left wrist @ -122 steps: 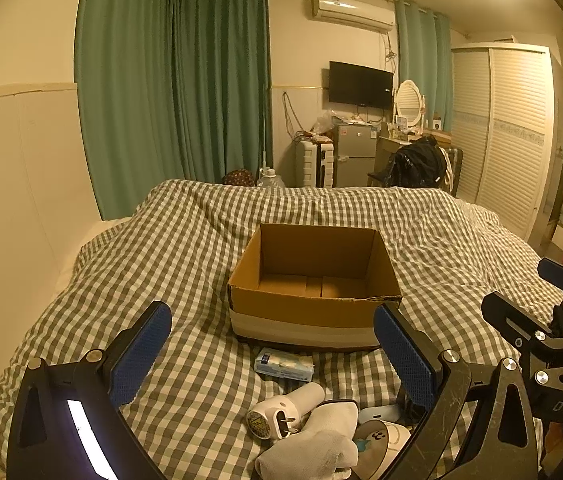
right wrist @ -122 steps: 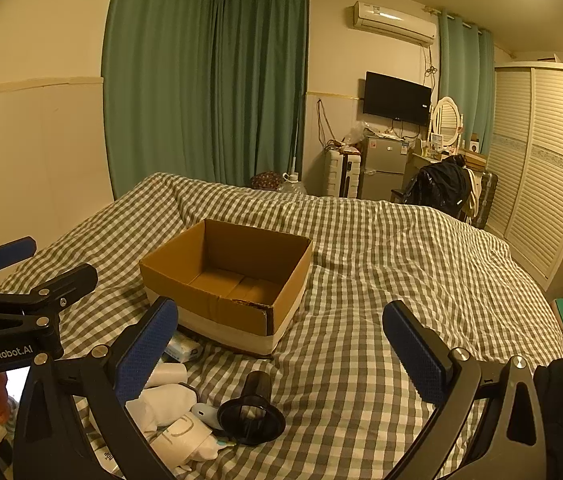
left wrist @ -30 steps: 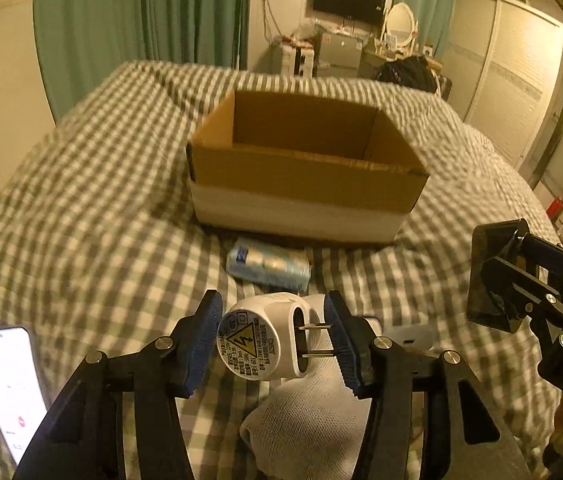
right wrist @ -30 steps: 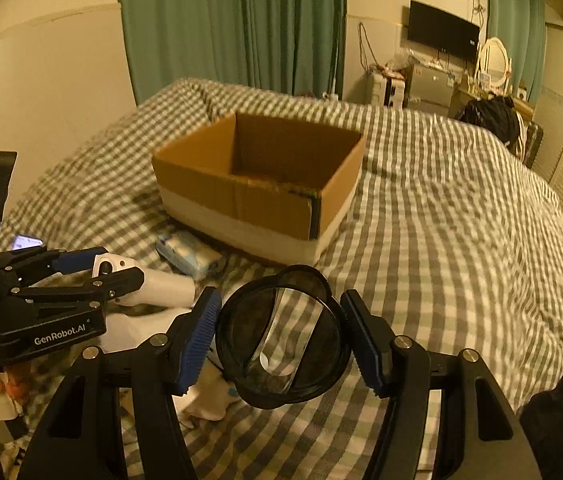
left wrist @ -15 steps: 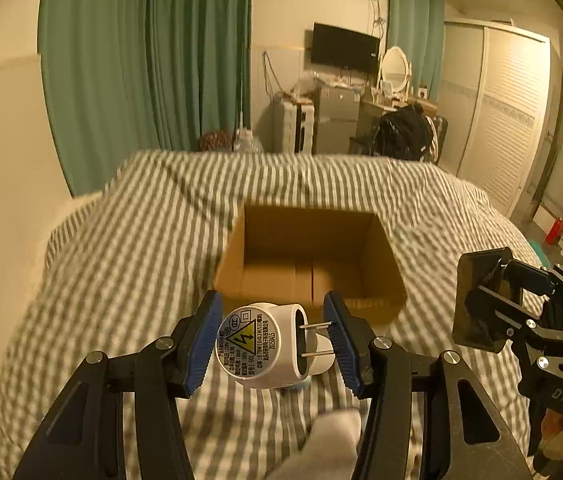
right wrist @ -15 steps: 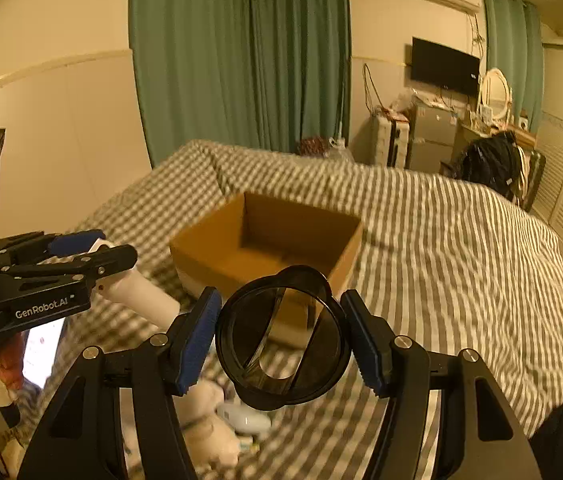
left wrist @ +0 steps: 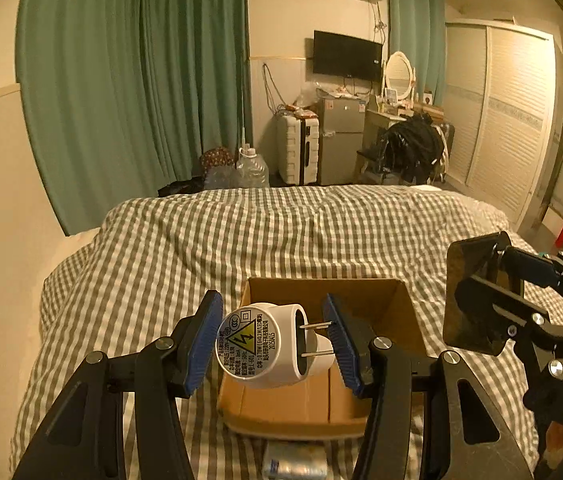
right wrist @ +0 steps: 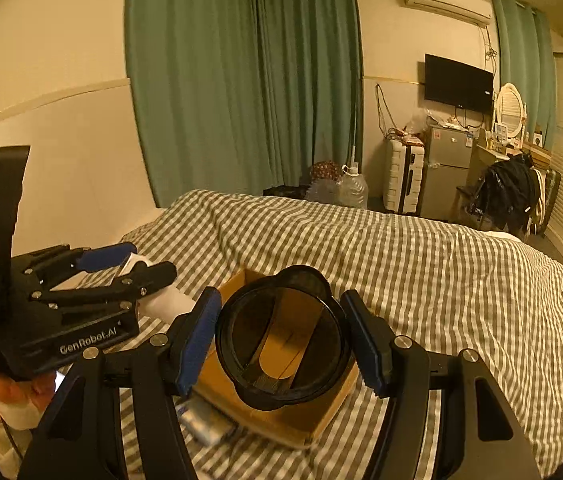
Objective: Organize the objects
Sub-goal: 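Carry the hair dryer and black cup into the box and release both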
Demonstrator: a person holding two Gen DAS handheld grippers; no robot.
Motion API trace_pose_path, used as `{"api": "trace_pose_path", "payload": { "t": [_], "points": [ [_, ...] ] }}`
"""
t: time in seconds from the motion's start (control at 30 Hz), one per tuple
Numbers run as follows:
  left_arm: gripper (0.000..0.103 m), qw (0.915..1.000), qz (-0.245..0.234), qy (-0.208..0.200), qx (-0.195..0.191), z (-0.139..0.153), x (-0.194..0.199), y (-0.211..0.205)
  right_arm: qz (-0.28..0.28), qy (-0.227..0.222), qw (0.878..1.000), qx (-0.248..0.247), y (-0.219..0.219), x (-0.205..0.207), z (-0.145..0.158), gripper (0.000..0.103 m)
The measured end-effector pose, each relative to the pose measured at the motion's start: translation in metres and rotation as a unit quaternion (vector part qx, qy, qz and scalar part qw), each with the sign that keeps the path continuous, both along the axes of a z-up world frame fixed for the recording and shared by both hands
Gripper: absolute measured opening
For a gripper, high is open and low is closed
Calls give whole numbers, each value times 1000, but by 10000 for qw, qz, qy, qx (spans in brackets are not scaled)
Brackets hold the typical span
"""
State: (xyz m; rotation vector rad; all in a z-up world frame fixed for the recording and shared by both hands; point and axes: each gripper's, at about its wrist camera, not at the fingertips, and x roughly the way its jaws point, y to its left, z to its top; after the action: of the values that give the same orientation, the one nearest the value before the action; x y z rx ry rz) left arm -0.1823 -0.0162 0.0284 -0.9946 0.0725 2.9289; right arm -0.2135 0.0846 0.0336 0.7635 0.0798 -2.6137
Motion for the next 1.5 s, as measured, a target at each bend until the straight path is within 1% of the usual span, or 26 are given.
{"api": "trace_pose_path", "payload": {
  "t": [0.2, 0.27, 0.37, 0.5, 0.67, 0.77, 0.93, 1.03, 1.1, 1.13, 1.17, 1.2, 1.23, 1.33, 1.4, 1.5],
  "points": [
    [54, 9996, -115, -238, -61, -28, -36, 7, -184, -265, 9995, 62, 0, -50, -22, 62],
    [54, 9993, -157, -325, -1, -39, -45, 7, -224, -364, 9990, 101, 1, -64, -32, 62],
    [54, 9985, -275, -459, 76, -54, -57, 11, -311, -440, 9983, 209, 0, -80, -47, 62],
    [54, 9980, -341, -530, -11, -70, -68, 15, -354, -583, 9974, 245, -2, -102, -66, 62],
    [54, 9971, -345, -668, -89, -87, -89, 18, -341, -660, 9964, 407, -7, -115, -85, 62],
    [54, 9966, -363, -720, -159, -96, -95, 22, -303, -720, 9959, 454, -10, -124, -96, 62],
    [54, 9955, -343, -863, -167, -109, -99, 23, -324, -876, 9946, 457, -10, -127, -107, 62],
    [57, 9956, -319, -855, -229, -110, -96, 24, -279, -895, 9947, 423, -11, -125, -105, 62],
    [68, 9959, -306, -789, -312, -106, -92, 24, -301, -837, 9951, 431, -11, -121, -103, 62],
    [81, 9962, -275, -750, -350, -104, -90, 24, -312, -805, 9953, 433, -12, -120, -100, 62],
    [88, 9965, -230, -692, -398, -100, -87, 25, -321, -784, 9954, 443, -12, -119, -97, 63],
    [89, 9969, -206, -627, -428, -96, -83, 24, -344, -759, 9955, 458, -12, -118, -94, 69],
    [89, 9970, -205, -591, -447, -92, -80, 24, -378, -724, 9956, 469, -12, -116, -91, 71],
    [89, 9972, -181, -513, -522, -77, -69, 25, -456, -627, 9959, 468, -10, -108, -79, 73],
    [89, 9975, -152, -429, -538, -65, -60, 23, -502, -561, 9962, 441, -6, -98, -67, 78],
    [93, 9983, -120, -321, -466, -45, -44, 19, -561, -385, 9968, 412, -3, -80, -46, 82]
  ]
}}
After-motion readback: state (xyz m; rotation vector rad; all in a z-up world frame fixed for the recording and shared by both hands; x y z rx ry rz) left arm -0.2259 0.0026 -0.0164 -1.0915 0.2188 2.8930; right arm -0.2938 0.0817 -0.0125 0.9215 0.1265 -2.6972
